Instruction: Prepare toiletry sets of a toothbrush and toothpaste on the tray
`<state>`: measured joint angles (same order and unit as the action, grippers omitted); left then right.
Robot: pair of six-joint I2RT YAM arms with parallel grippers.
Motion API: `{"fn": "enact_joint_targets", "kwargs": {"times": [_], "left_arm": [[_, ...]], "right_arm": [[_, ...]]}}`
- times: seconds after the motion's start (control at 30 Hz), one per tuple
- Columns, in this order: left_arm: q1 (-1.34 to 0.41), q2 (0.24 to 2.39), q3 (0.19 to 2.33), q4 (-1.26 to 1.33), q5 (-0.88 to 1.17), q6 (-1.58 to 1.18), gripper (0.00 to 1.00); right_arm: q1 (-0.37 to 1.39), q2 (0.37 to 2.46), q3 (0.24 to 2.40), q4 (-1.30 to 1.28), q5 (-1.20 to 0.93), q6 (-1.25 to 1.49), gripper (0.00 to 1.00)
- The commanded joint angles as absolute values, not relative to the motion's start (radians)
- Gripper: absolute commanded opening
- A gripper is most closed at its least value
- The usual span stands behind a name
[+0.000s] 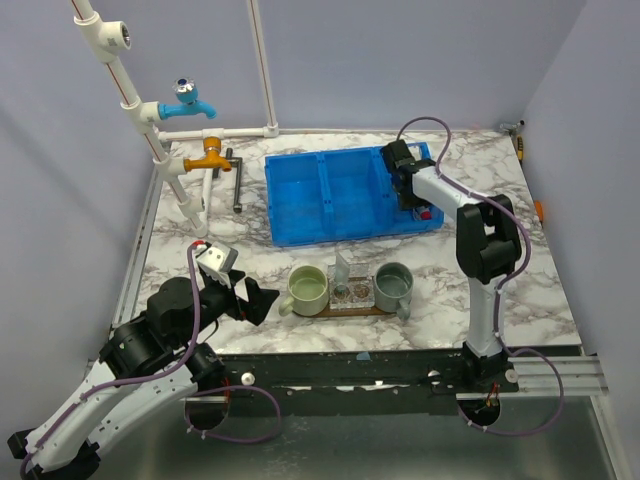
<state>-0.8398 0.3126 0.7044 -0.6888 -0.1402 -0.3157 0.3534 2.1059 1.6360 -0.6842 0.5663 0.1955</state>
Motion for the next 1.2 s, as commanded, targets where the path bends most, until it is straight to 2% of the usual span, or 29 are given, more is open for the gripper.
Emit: {"fn": "enact_joint_targets", "kwargs": {"times": [0.0,0.53,0.63,0.77,0.87,1.17], "left_arm": [[-0.842,0.31,0.695,-0.695,-0.157,-0.307,0.99],[-0.842,0.313,0.696,-0.695,-0.153,-0.304,0.99],[-0.842,0.311,0.695,-0.696,-0.155,-0.304,0.99],[-0.842,0.312,0.695,-0.695,-0.156,-0.304,0.99],[-0.842,0.313,0.696,-0.695,-0.155,-0.304,0.99],[-0.842,0.312,0.695,-0.695,-0.155,-0.306,0.99]], "right_arm": [[0.332,2.137,1.674,-0.664,0.606,0.185,0.46],[0.295,2.194,1.66,-0.67,0.518,0.185,0.5],[0.295,2.188,1.647,-0.663,0.494,0.192,0.45],[0.295,2.176,1.647,-0.66,0.491,0.192,0.3],[0.295,2.164,1.655,-0.664,0.494,0.192,0.22],[0.294,2.067,1.7,-0.683,0.518,0.191,0.19]]}}
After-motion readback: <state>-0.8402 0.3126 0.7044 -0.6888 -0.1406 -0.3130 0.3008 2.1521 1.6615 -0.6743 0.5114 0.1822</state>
